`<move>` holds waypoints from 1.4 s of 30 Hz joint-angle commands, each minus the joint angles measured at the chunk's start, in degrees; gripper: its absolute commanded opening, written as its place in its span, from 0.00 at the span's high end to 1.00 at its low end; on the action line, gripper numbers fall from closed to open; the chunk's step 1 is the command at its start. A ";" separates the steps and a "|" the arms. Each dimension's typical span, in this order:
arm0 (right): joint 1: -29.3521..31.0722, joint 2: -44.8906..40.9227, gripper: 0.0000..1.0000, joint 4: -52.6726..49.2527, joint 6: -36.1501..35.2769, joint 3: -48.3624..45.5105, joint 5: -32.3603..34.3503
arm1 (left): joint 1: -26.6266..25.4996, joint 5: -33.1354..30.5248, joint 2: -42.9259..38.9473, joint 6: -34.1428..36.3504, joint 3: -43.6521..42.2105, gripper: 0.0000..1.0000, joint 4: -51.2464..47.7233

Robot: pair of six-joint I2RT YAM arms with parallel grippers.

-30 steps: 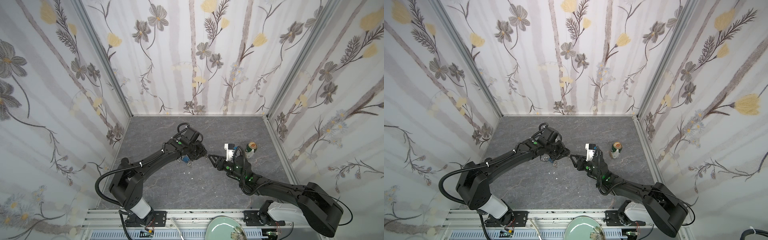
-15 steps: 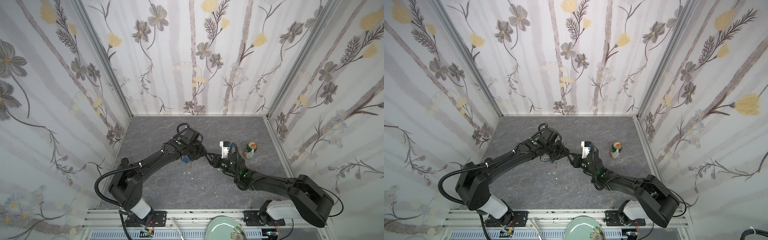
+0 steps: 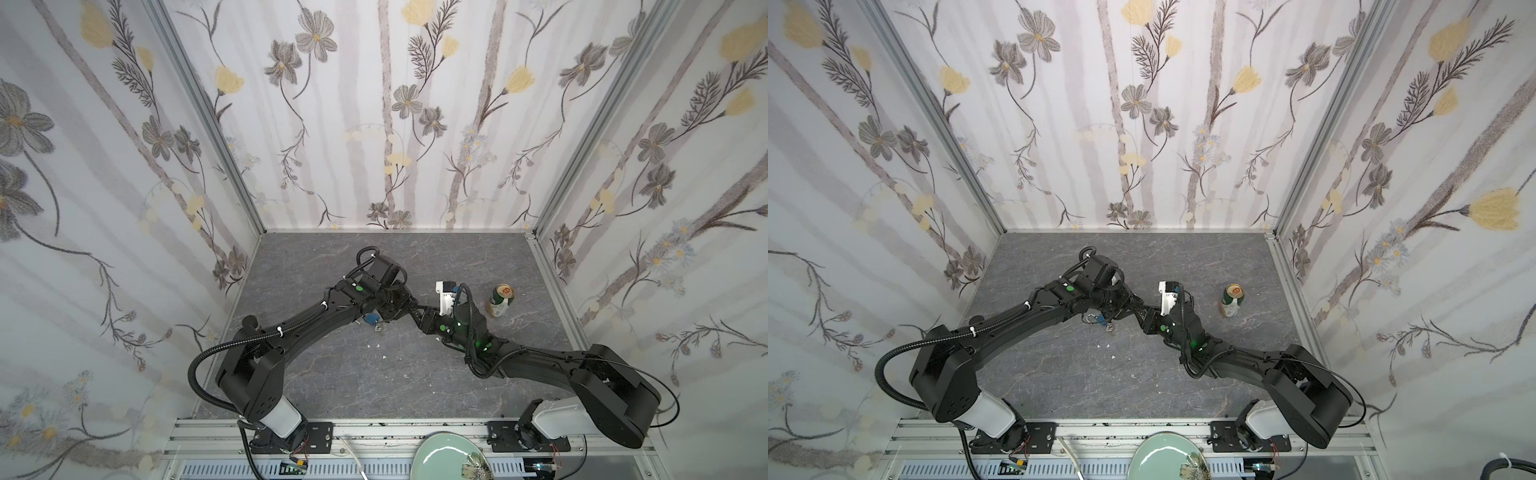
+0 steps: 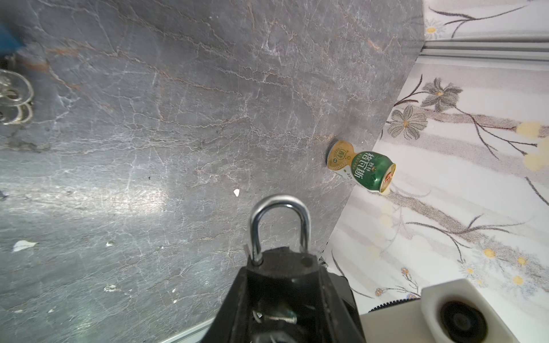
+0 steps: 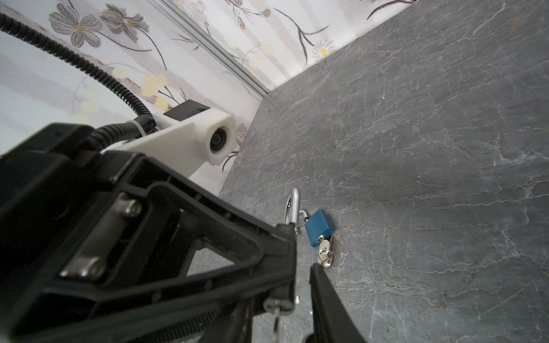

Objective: Unlock with the key

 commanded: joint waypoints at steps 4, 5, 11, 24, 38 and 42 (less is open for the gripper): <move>-0.51 1.93 0.85 4.99 0.44 0.99 2.06 | -0.10 1.71 -1.06 -1.30 -0.92 0.85 2.35; -0.52 1.98 0.90 5.09 0.49 1.08 1.90 | -0.09 1.57 -1.22 -1.16 -1.09 0.85 2.44; -1.01 1.70 1.00 4.50 0.22 0.47 0.54 | 0.44 2.28 -2.42 0.10 -2.78 0.61 5.28; -8.03 -5.76 1.00 5.52 -3.32 -4.44 -19.51 | 5.92 3.77 -11.42 14.22 -5.01 0.48 0.82; -12.89 -10.28 1.00 -1.69 -10.13 -1.42 -38.01 | 7.10 11.33 -13.98 31.97 -1.55 0.49 -9.25; -12.88 -10.91 1.00 -1.06 -10.01 -1.27 -39.84 | 6.85 12.03 -13.53 32.95 -0.70 0.48 -8.93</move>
